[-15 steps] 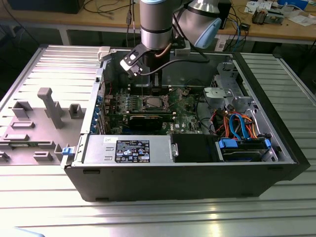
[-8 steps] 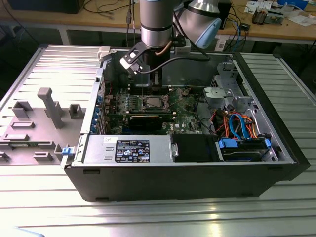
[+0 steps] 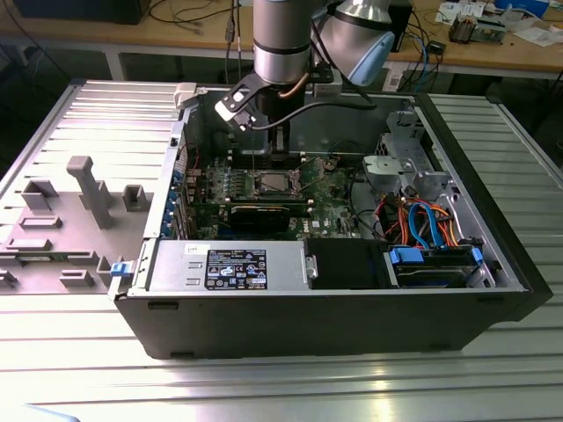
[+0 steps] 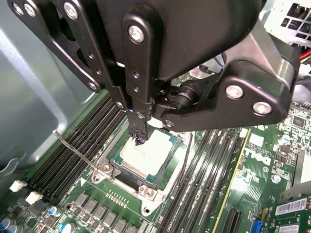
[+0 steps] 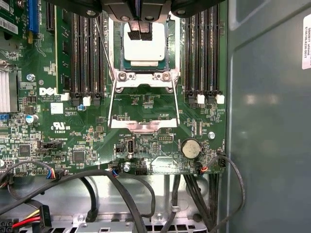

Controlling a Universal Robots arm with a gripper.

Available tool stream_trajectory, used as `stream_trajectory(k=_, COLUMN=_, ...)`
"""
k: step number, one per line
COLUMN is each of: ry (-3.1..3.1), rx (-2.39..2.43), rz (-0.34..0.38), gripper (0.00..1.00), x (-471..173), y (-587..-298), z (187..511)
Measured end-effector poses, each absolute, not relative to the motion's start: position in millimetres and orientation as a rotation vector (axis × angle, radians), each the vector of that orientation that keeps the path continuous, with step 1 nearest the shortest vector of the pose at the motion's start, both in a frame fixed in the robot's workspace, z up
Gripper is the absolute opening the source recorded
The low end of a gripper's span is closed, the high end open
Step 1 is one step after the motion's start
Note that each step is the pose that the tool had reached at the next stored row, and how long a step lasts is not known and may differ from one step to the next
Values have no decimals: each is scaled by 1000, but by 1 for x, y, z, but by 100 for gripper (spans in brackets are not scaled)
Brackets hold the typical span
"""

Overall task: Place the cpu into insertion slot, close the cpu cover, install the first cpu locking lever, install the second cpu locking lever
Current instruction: 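Close the cpu cover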

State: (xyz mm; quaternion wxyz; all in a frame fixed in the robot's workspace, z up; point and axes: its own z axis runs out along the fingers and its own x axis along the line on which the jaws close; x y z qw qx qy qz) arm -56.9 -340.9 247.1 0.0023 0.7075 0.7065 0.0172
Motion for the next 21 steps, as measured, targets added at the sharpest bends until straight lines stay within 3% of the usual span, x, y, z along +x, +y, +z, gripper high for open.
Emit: stream_trajectory(k=21, ry=2227, rx=2231, rz=30, gripper=11, x=-56, y=-341, z=253)
